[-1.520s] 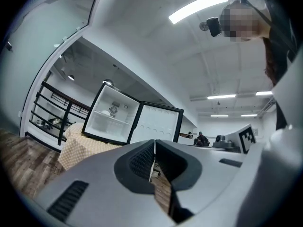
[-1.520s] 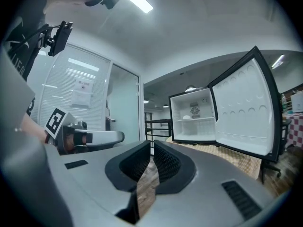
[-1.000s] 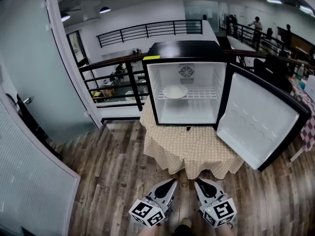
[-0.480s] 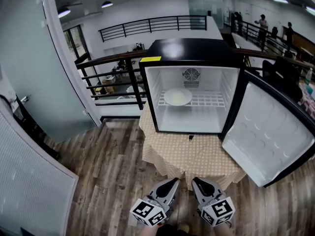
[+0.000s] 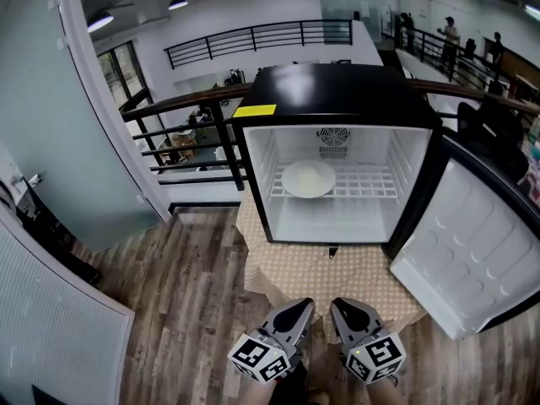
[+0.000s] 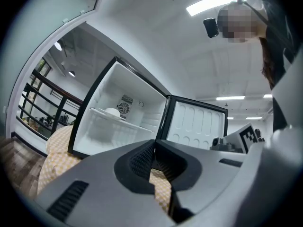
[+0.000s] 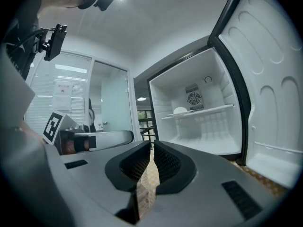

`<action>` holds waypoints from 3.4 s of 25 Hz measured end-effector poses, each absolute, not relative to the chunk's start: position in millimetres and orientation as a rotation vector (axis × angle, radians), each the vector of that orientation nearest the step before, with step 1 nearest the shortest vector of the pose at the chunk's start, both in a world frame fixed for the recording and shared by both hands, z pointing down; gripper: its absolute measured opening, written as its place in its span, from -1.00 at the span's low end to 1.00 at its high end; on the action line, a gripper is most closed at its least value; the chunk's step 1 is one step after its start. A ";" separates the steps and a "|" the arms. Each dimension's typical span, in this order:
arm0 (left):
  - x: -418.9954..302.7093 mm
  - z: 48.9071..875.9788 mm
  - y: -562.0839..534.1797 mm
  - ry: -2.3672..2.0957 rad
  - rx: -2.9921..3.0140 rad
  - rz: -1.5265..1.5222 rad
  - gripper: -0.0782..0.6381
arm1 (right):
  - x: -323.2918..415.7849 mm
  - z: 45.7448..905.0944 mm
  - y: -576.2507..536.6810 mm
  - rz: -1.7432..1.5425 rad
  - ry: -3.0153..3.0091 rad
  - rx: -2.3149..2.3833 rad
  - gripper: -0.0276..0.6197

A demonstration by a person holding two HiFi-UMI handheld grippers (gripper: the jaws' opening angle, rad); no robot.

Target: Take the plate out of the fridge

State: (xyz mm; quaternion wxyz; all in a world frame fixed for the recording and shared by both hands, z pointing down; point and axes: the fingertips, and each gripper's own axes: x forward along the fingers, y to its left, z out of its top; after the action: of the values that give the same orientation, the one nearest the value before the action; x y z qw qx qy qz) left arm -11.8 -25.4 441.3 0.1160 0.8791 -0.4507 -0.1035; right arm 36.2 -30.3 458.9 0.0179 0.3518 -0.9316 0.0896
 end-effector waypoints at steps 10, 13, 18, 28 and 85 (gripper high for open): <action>-29.9 436.5 -117.0 -1.279 2.610 -0.276 -0.75 | 12.8 455.9 -119.4 0.295 -2.878 1.150 -0.78; -36.0 436.6 -137.2 -1.275 2.610 -0.277 -0.74 | 6.1 457.2 -138.5 0.313 -2.873 1.165 -0.78; -42.5 431.1 -164.8 -1.260 2.628 -0.281 -0.74 | -4.4 450.5 -166.6 0.351 -2.882 1.181 -0.78; -63.4 437.3 -203.7 -1.274 2.640 -0.243 -0.74 | -14.7 425.4 -228.1 0.896 -2.970 1.307 -0.78; -75.4 440.4 -245.1 -1.208 2.654 -0.256 -0.74 | -6.5 427.1 -289.0 2.303 -2.620 1.316 -0.65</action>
State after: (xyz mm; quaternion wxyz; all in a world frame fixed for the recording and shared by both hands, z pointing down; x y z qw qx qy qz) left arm -75.4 -245.1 440.4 0.1072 0.9014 -0.4103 -0.0870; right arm -6.5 -289.0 427.1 -0.2894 0.3379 -0.6727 0.5912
